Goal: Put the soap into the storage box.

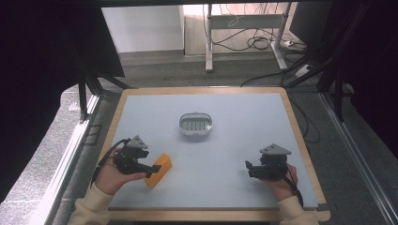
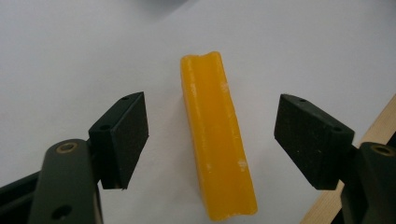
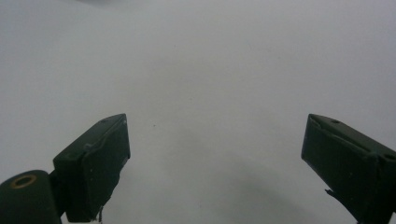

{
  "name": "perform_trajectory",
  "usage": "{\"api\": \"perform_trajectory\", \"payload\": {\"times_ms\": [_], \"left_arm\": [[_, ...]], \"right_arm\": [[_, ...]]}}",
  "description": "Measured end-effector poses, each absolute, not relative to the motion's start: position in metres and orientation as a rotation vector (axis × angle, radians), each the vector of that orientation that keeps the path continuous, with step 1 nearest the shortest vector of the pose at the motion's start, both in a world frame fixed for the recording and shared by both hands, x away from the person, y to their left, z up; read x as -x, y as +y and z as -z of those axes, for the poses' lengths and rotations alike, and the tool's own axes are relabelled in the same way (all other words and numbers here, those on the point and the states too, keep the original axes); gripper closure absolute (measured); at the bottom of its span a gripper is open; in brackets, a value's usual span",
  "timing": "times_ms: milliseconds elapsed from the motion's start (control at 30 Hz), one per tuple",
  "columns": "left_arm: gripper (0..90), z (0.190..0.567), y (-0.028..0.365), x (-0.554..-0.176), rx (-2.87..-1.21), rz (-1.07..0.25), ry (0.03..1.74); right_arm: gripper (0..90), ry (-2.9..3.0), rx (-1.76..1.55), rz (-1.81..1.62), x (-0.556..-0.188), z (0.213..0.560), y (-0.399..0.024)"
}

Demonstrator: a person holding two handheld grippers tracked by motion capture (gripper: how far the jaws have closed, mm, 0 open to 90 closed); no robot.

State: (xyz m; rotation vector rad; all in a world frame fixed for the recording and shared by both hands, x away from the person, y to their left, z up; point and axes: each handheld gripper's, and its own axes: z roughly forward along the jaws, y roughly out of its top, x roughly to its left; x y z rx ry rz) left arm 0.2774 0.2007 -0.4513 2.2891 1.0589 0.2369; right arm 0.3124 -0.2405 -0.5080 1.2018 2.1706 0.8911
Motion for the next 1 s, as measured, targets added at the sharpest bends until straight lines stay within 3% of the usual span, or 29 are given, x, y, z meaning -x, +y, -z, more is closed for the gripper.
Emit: {"api": "perform_trajectory", "payload": {"times_ms": [833,1000], "left_arm": [[26.3,0.475,0.176,-0.291,-2.403,-0.258,1.131],[30.3,0.479,0.172,-0.294,-2.426,-0.252,1.153]], "right_arm": [[8.4,2.176,-1.207,-0.868,-0.313,0.510,-0.240],[8.6,2.177,-1.209,-0.863,-0.314,0.510,-0.239]]}}
